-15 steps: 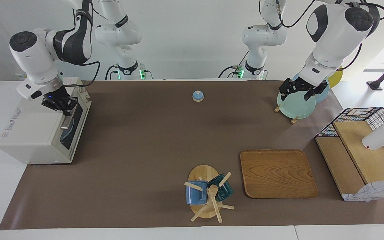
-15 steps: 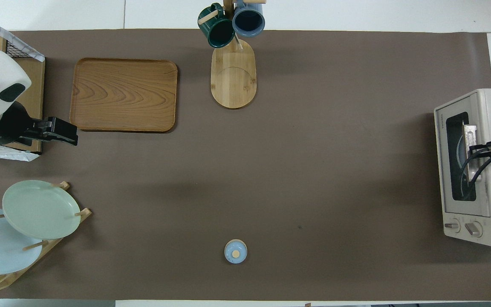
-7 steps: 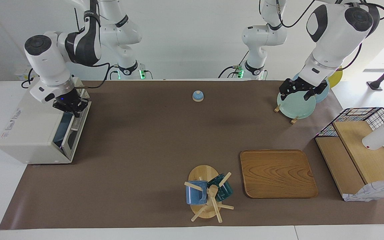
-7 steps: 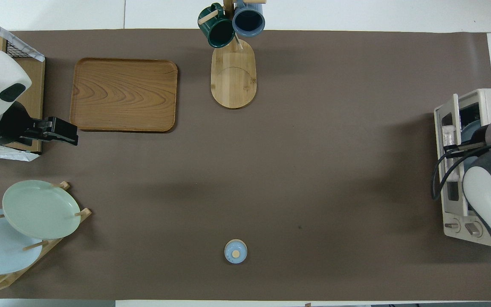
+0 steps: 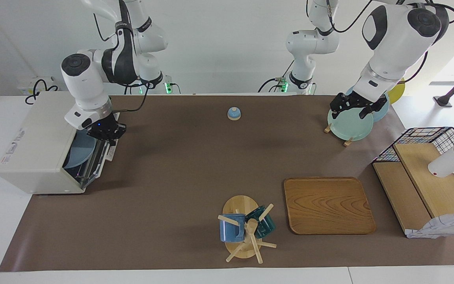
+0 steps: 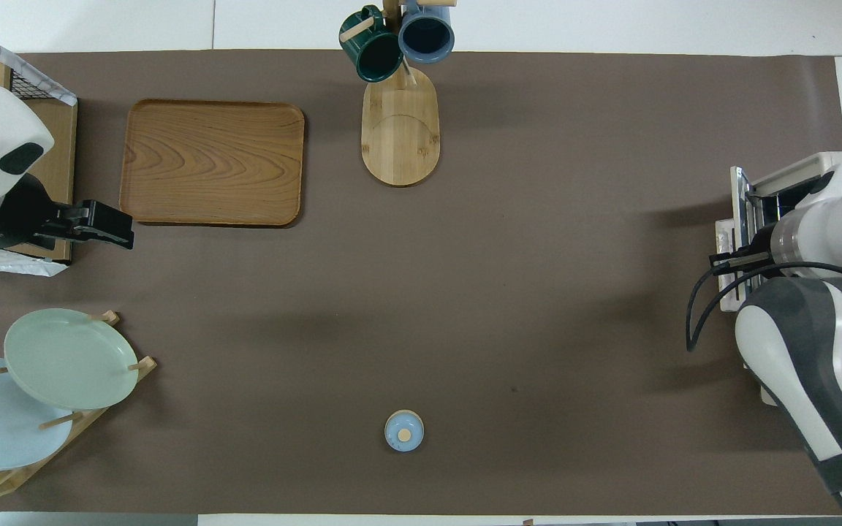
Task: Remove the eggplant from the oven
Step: 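Pull the oven door down and open with the right gripper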
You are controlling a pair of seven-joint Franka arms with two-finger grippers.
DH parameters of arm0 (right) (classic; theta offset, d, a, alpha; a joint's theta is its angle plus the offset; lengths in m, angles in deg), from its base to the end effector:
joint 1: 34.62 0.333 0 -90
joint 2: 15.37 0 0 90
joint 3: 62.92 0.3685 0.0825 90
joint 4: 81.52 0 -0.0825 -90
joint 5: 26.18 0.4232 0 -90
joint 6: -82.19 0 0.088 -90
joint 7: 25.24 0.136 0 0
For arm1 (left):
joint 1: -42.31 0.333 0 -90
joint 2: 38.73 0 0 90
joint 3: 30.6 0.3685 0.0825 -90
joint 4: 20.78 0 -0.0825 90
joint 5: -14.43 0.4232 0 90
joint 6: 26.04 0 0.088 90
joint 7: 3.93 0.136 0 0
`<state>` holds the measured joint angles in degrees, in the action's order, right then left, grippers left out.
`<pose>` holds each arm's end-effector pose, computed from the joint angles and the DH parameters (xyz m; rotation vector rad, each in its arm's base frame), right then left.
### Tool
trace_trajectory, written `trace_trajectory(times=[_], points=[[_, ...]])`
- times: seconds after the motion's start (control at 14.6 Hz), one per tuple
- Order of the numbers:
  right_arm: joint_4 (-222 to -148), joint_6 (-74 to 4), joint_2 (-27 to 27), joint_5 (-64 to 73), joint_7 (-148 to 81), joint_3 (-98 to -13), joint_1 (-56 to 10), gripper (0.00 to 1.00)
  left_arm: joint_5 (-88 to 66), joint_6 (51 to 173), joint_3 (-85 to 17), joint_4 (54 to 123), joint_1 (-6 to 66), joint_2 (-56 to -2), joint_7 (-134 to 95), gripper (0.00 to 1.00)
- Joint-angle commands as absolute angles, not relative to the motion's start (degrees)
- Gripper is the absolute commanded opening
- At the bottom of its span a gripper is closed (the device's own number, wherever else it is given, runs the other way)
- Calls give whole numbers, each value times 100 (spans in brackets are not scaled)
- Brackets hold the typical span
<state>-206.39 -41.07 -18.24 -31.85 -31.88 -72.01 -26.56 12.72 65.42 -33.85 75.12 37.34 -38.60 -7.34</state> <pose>0.5575 -0.0170 0.4167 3.0560 0.2318 0.0252 0.5831 -0.0882 0.5964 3.1146 -0.1278 -0.1285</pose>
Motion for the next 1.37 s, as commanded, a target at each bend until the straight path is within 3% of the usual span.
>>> trace_trajectory(times=[0.0, 0.48, 1.03, 1.3], points=[[-20886, -4883, -1370, -3374, -3034, -7312, -2601, 0, 1223, 6616, -3376, 7582, 3713, -3952, -754, 100], [-21177, -5421, -1203, -3374, -2832, -7303, -2513, 0, 1223, 6590, -3376, 7590, 3704, -3952, -754, 100], [-21291, -5553, -1018, -3357, -2164, -7303, -2249, 0, 1215, 6748, -3402, 7625, 3669, -3952, -762, 100], [-21239, -5483, -1018, -2672, -2067, -7294, -1916, 0, 1215, 6818, -3403, 7625, 3660, -3952, -754, 100]])
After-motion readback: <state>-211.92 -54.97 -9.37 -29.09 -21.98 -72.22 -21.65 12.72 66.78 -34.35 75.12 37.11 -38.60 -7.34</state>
